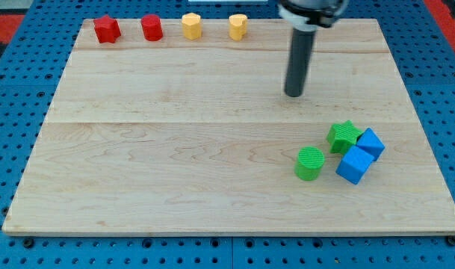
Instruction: Push the blue cube into the green circle
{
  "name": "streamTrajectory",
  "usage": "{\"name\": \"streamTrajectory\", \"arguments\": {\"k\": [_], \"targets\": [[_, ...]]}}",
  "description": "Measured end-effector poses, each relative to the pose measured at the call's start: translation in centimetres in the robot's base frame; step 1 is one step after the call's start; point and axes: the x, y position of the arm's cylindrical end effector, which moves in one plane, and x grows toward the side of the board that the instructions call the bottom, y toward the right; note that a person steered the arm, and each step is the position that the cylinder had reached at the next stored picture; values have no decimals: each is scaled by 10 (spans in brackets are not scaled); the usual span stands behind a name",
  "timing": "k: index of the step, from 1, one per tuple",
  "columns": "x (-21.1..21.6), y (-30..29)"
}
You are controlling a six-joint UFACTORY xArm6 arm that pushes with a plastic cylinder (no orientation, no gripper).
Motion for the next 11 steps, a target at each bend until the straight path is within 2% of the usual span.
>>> {"name": "streamTrajectory", "arguments": {"k": [1,2,4,5,8,9,11], "targets": [[8,86],[53,154],[136,140],[157,119],[156,36],[156,23],[152,38]]}}
